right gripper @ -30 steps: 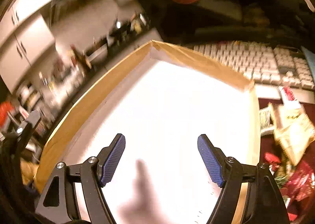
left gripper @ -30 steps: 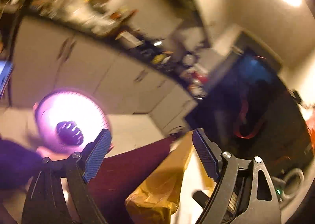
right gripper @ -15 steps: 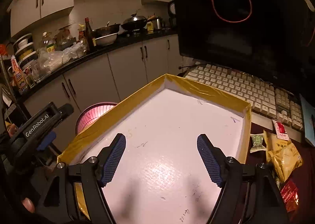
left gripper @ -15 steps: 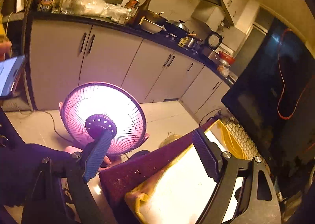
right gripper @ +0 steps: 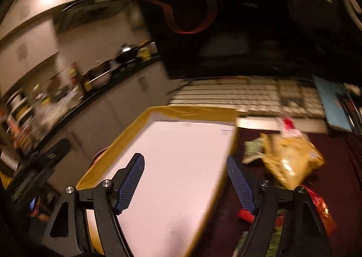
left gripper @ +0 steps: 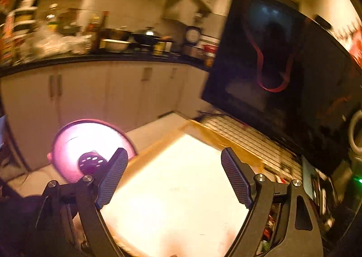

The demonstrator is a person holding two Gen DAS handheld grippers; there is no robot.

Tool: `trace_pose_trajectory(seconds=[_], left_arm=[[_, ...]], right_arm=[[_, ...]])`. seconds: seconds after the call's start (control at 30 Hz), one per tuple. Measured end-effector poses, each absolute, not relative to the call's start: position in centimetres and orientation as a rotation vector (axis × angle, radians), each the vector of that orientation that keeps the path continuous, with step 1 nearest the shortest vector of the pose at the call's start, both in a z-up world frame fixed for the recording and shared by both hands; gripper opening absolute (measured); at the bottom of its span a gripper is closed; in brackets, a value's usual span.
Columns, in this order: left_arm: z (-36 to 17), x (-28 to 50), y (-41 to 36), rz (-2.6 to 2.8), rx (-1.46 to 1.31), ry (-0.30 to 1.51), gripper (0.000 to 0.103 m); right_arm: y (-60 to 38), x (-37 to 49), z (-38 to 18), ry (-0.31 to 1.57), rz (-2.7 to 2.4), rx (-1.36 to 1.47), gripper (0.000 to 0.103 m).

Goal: Organize snacks
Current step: 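Set the empty tray back down beside the snack pile with both tools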

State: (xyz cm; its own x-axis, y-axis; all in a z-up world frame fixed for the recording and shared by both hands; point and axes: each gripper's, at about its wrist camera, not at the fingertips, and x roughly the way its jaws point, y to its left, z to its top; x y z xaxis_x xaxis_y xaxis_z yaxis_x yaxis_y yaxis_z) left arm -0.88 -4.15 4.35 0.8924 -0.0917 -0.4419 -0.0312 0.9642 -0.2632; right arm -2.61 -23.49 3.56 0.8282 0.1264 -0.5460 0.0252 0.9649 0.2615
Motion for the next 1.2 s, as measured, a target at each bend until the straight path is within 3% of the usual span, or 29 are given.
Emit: trace_pose_trajectory(seconds=[0.2, 0.63, 1.2], left_arm=[[4.8, 1.3, -8.7, -0.12, -0.085, 0.53, 0.085], [3.8, 2.2, -8.2, -0.145, -0.204, 0.596, 0.085], [6.0, -1.2, -13.5, -0.194, -0.07, 0.545, 0.085]], right_arm=[[-24.6, -0.7, 1.8, 0.66, 0.044, 0.357, 0.078], [-25.6, -0.4, 1.1, 0.657, 0.064, 0.434, 0.078], [-31.4, -4.8, 3.6, 0.665, -0.033, 0.395, 0.078]])
